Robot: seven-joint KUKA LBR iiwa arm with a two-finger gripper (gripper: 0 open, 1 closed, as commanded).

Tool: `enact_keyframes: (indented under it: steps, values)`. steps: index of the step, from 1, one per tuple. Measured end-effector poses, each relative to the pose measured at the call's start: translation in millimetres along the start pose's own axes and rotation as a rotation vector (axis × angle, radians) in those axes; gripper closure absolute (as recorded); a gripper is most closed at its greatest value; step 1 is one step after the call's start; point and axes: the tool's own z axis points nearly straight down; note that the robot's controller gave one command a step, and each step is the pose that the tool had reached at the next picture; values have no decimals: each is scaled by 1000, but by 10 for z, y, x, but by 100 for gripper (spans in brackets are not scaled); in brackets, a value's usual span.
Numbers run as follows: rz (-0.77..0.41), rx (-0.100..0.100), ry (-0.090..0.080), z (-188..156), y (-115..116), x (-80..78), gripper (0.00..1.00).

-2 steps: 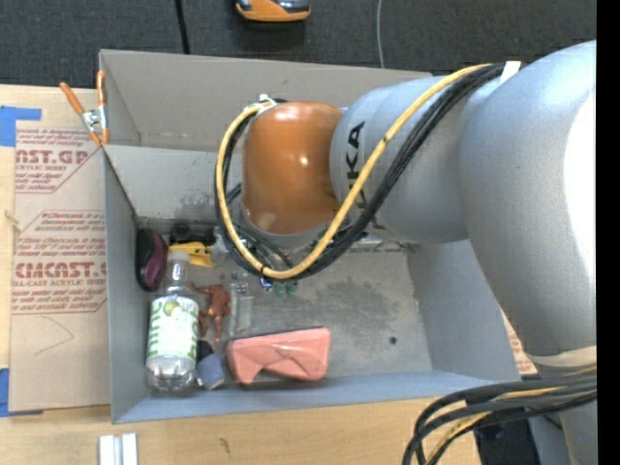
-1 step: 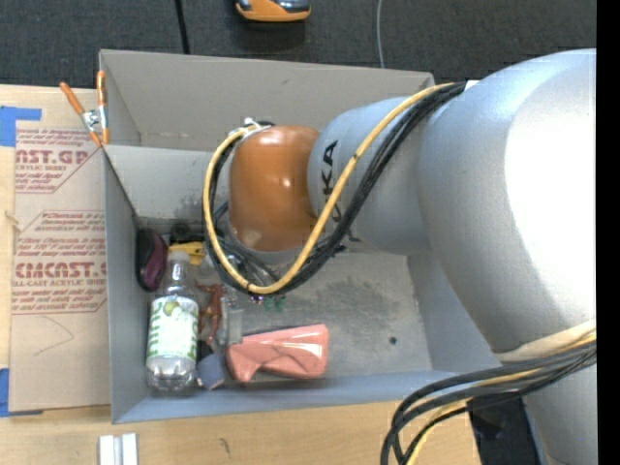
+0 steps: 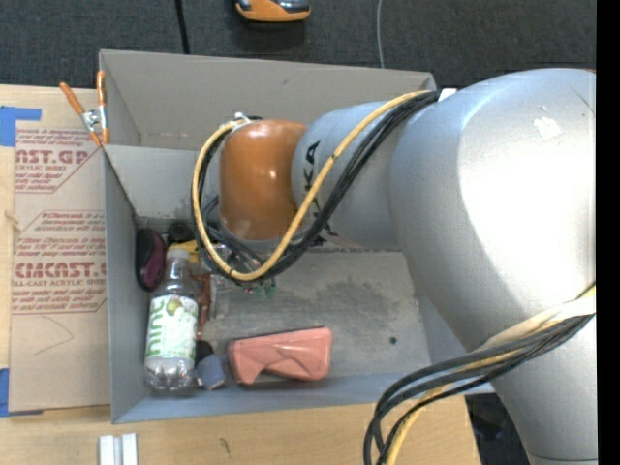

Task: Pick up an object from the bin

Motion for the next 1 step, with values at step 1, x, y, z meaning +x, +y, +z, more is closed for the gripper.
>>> enact_keyframes:
  steps: [1]
  values:
    - [1, 0, 0, -1, -1, -1, 100]
